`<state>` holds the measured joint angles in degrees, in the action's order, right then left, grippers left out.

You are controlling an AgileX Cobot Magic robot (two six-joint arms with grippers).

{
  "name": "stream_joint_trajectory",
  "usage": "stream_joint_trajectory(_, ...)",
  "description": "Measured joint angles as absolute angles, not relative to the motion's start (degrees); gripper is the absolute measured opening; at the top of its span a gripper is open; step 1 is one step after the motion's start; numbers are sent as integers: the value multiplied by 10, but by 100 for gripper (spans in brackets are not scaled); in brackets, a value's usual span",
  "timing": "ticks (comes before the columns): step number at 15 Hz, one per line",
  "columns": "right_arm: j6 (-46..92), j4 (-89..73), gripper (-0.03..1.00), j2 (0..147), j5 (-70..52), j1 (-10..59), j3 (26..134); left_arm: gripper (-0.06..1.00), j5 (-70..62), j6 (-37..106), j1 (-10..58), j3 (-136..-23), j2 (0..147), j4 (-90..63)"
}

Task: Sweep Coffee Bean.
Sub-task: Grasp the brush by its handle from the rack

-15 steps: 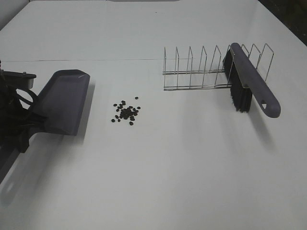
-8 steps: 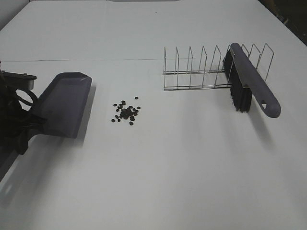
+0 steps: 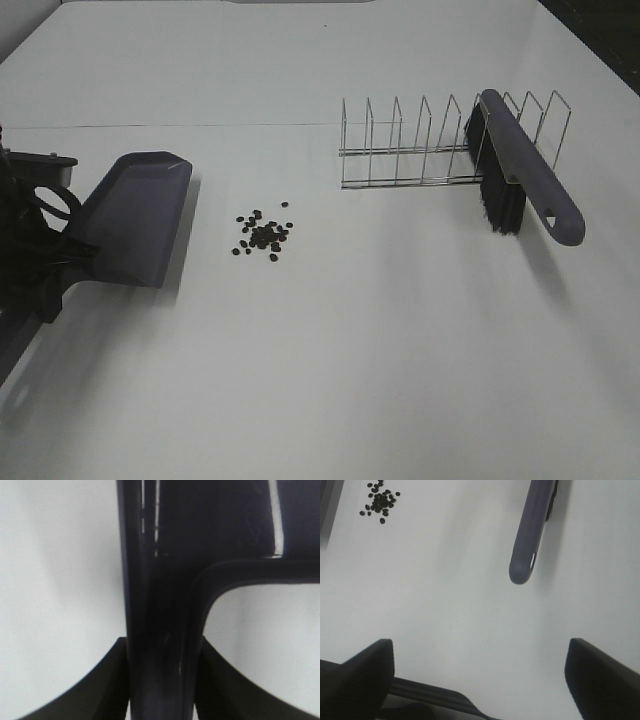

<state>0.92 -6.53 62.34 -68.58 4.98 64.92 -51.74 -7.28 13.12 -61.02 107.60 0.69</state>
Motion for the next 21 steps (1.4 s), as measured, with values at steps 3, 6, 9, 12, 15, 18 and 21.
stream_joint_trajectory(3, -23, -70, 85, 724, -693, 50, 732, 33, -517, -73, 131, -610, 1076, 4)
stream_joint_trajectory(6, -29, -70, 84, 812, -699, 50, 798, 33, -517, -73, 131, -610, 1076, 0)
stream_joint_trajectory(9, -36, -70, 84, 939, -699, 50, 891, 33, -517, -73, 131, -610, 1076, -3)
stream_joint_trajectory(12, -36, -62, 84, 1030, -699, 50, 965, 33, -517, -73, 131, -610, 1076, -3)
stream_joint_trajectory(15, -9, -36, 84, 1130, -698, 50, 1046, 33, -517, -73, 131, -610, 1076, -3)
stream_joint_trajectory(18, -7, 0, 82, 1185, -698, 50, 1078, 33, -518, -73, 131, -610, 1076, -7)
stream_joint_trajectory(21, -7, 29, 78, 1236, -697, 50, 1085, 33, -518, -73, 131, -610, 1076, -17)
